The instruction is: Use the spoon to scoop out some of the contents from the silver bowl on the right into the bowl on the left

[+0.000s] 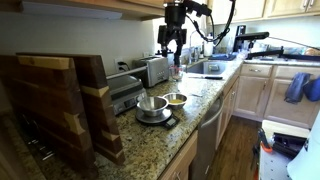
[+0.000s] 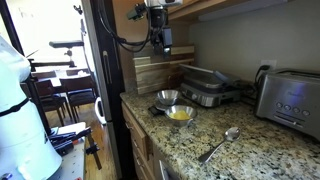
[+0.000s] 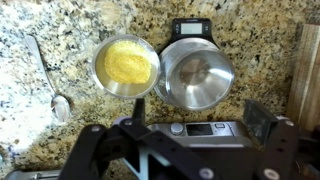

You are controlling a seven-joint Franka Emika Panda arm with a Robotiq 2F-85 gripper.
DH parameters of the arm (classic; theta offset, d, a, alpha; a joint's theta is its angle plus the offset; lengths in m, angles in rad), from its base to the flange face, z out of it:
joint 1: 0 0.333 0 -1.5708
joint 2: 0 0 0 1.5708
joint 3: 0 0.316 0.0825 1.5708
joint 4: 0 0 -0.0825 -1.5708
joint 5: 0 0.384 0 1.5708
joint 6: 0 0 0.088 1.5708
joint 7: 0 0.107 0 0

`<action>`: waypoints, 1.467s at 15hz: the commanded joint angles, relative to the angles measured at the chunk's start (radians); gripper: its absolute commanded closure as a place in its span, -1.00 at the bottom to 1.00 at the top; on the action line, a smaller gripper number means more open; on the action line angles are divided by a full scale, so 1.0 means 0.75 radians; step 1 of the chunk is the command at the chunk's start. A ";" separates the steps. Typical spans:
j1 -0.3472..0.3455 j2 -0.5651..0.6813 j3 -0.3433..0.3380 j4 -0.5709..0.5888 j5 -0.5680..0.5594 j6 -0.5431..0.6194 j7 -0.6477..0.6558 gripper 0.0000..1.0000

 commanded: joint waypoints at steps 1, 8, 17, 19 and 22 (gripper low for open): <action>-0.022 0.020 0.004 0.016 -0.008 -0.001 -0.046 -1.00; -0.155 0.210 -0.146 0.145 -0.056 0.037 -0.262 -1.00; -0.281 0.484 -0.241 0.250 -0.011 0.203 -0.609 -1.00; -0.302 0.492 -0.239 0.262 0.015 0.178 -0.605 -1.00; -0.304 0.506 -0.226 0.259 -0.015 0.181 -0.571 -1.00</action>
